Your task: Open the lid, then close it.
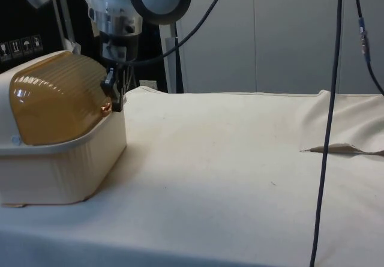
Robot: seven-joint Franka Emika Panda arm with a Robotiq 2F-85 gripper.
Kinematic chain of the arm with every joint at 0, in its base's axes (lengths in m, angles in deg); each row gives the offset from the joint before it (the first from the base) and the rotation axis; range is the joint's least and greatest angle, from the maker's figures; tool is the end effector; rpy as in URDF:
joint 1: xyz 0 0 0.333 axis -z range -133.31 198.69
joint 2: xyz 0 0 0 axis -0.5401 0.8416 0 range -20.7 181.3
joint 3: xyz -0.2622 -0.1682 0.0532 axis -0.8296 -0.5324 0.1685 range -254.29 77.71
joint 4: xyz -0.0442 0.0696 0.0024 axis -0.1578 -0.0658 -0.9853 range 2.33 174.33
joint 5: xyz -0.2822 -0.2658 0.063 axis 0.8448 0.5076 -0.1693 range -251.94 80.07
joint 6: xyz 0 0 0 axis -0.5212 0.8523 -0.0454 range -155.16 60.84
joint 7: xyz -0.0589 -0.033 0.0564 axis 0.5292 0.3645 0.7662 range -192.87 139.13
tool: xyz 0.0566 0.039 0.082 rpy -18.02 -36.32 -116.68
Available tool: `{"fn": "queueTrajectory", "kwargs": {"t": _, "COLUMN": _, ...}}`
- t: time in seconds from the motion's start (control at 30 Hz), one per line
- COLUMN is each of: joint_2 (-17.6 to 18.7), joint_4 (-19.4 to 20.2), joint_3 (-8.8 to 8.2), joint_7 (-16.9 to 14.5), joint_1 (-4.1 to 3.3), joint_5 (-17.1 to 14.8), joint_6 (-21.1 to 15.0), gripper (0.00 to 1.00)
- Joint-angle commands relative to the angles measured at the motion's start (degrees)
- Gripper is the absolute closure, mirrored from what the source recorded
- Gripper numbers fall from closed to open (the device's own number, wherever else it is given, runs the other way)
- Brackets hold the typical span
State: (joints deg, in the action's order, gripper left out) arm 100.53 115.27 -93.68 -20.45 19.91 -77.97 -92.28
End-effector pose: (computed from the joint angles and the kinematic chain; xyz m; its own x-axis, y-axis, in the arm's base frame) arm 0.6147 0.0860 0.2955 0.9535 0.1490 0.2621 0.1273 -0.9870 0.0980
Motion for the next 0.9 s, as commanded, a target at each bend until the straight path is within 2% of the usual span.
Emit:
{"fn": "queueTrajectory", "kwargs": {"t": 0.0, "joint_2": 0.34, "joint_4": -0.17, "joint_3": 0.57, "joint_7": -0.8, "joint_1": 0.4, "joint_5": -0.92, "joint_6": -0.4, "gripper": 1.0}}
{"fn": "queueTrajectory", "kwargs": {"t": 0.07, "joint_2": 0.46, "joint_4": -0.23, "joint_3": 0.57, "joint_7": -0.8, "joint_1": 0.4, "joint_5": -0.86, "joint_6": -0.34, "gripper": 1.0}}
{"fn": "queueTrajectory", "kwargs": {"t": 0.1, "joint_2": 0.06, "joint_4": 0.0, "joint_3": 0.0, "joint_7": -0.06, "joint_1": 0.0, "joint_5": 0.0, "joint_6": 0.0, "gripper": 1.0}}
{"fn": "queueTrajectory", "kwargs": {"t": 0.13, "joint_2": 0.63, "joint_4": -0.46, "joint_3": 0.52, "joint_7": -0.86, "joint_1": 0.34, "joint_5": -0.74, "joint_6": -0.34, "gripper": 1.0}}
{"fn": "queueTrajectory", "kwargs": {"t": 0.37, "joint_2": 0.74, "joint_4": -0.8, "joint_3": 0.0, "joint_7": -0.34, "joint_1": 0.0, "joint_5": 0.0, "joint_6": 0.0, "gripper": 1.0}}
{"fn": "queueTrajectory", "kwargs": {"t": 0.67, "joint_2": 0.4, "joint_4": -1.2, "joint_3": 0.57, "joint_7": -0.69, "joint_1": 0.17, "joint_5": -0.8, "joint_6": 0.34, "gripper": 1.0}}
{"fn": "queueTrajectory", "kwargs": {"t": 0.7, "joint_2": 0.69, "joint_4": -1.26, "joint_3": 0.11, "joint_7": -0.23, "joint_1": -0.06, "joint_5": 0.0, "joint_6": 0.06, "gripper": 1.0}}
{"fn": "queueTrajectory", "kwargs": {"t": 0.73, "joint_2": 0.29, "joint_4": -1.2, "joint_3": 0.63, "joint_7": -0.74, "joint_1": 0.23, "joint_5": -0.86, "joint_6": 0.4, "gripper": 1.0}}
{"fn": "queueTrajectory", "kwargs": {"t": 0.87, "joint_2": -0.23, "joint_4": -1.2, "joint_3": 0.69, "joint_7": -0.8, "joint_1": 0.29, "joint_5": -1.09, "joint_6": 0.23, "gripper": 1.0}}
